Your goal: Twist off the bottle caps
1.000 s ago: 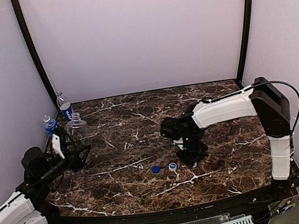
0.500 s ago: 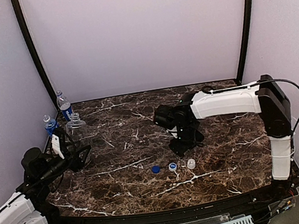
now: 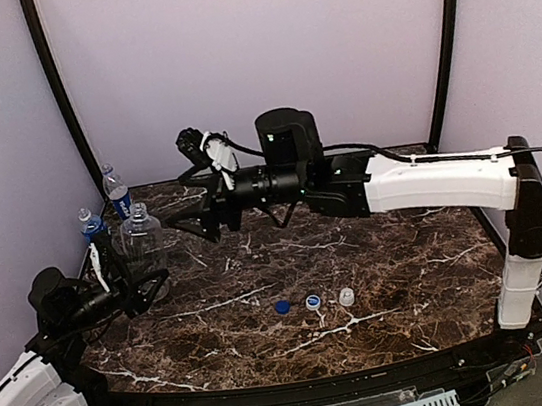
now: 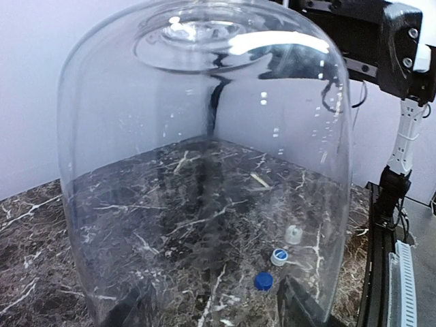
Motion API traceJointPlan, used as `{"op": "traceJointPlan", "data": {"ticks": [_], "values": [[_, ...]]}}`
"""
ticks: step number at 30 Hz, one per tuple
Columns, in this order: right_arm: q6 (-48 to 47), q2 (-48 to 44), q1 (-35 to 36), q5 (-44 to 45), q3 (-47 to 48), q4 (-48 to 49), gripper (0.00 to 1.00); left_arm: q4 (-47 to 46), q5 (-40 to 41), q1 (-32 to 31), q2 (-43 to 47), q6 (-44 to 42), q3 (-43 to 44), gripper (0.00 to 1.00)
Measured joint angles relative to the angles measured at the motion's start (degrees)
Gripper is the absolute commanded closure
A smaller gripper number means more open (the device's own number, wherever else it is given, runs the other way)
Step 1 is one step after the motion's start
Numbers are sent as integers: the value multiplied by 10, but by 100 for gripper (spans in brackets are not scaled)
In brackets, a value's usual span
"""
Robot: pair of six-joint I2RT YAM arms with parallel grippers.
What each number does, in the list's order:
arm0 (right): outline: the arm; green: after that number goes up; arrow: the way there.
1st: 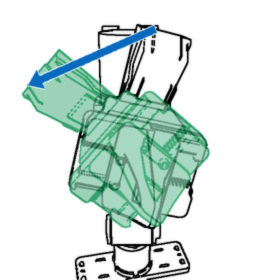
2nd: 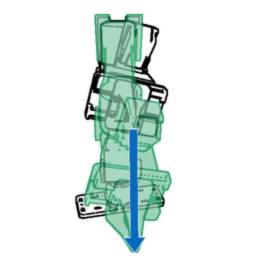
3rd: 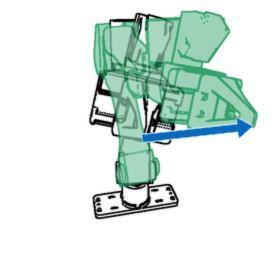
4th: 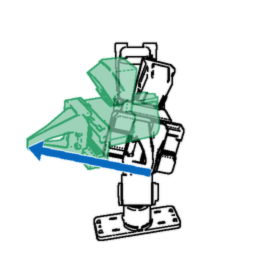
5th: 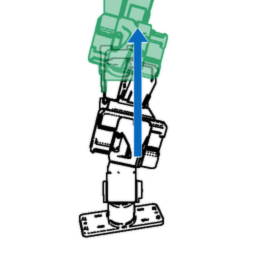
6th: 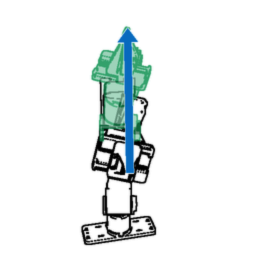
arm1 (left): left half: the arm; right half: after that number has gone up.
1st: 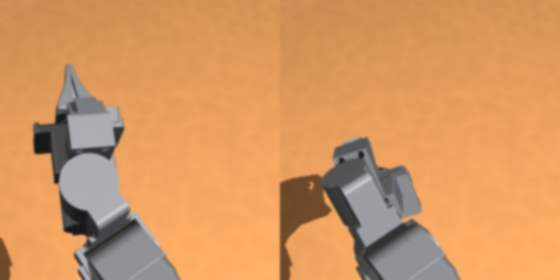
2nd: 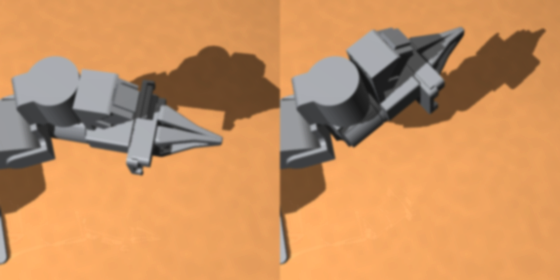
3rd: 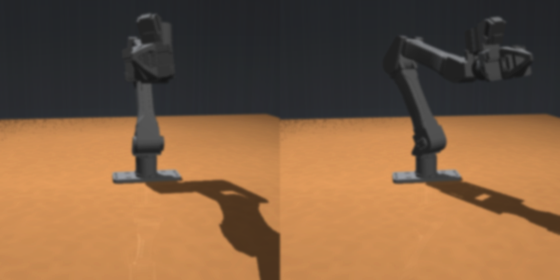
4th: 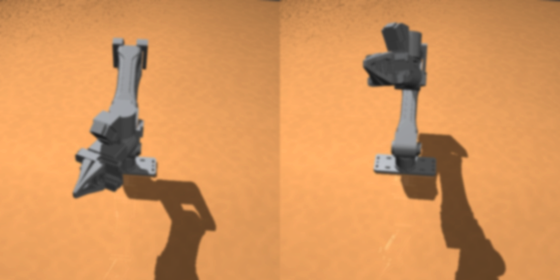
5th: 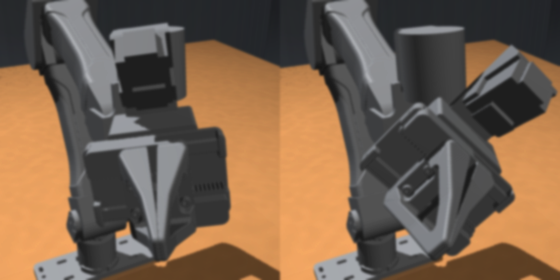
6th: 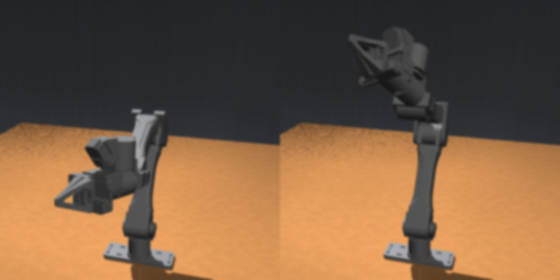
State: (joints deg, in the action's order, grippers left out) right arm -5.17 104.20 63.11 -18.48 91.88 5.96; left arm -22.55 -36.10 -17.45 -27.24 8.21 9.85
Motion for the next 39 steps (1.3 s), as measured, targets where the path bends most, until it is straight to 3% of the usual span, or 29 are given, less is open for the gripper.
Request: {"op": "traceJointPlan", "data": {"ticks": [6,12,22,28,35,37,39], "values": [[43,103,0,-110,72,128,12,-14,-52,0,-15,0,36,73],[87,147,1,-169,101,153,18,-31,-66,0,-32,2,52,73],[115,186,-1,-190,148,155,37,-30,-69,-1,-45,3,60,74],[114,186,-1,-191,148,155,25,-30,-69,-1,-45,4,60,74],[115,197,-1,-202,170,136,20,-31,-67,-1,-48,1,62,74],[115,200,-1,-207,170,135,21,-31,-68,-1,-49,1,62,74],[115,203,-1,-208,170,134,32,-31,-67,-1,-50,0,62,74]]}}
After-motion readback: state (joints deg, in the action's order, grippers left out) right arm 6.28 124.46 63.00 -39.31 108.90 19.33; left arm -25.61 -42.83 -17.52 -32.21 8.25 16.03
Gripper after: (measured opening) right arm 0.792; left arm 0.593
